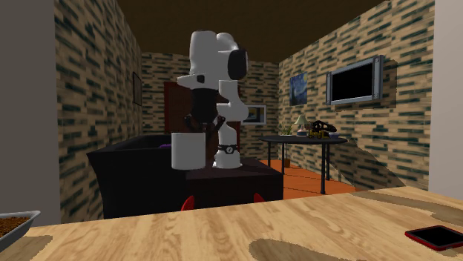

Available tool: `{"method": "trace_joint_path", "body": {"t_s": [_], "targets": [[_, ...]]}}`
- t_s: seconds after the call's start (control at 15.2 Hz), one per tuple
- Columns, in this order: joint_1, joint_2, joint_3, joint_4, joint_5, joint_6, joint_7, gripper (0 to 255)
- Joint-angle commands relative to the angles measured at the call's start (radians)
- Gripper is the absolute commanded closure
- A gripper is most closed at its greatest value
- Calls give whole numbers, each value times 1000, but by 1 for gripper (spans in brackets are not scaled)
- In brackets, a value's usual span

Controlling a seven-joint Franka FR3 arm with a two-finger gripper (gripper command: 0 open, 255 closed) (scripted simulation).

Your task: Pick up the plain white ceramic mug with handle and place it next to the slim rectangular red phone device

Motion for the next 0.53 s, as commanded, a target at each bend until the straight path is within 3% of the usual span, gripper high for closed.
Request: {"method": "trace_joint_path", "body": {"t_s": [0.0, 0.46], "targets": [[33, -18, 13, -17, -11, 2, 52, 255], [136, -40, 65, -46, -40, 11, 220, 255]]}}
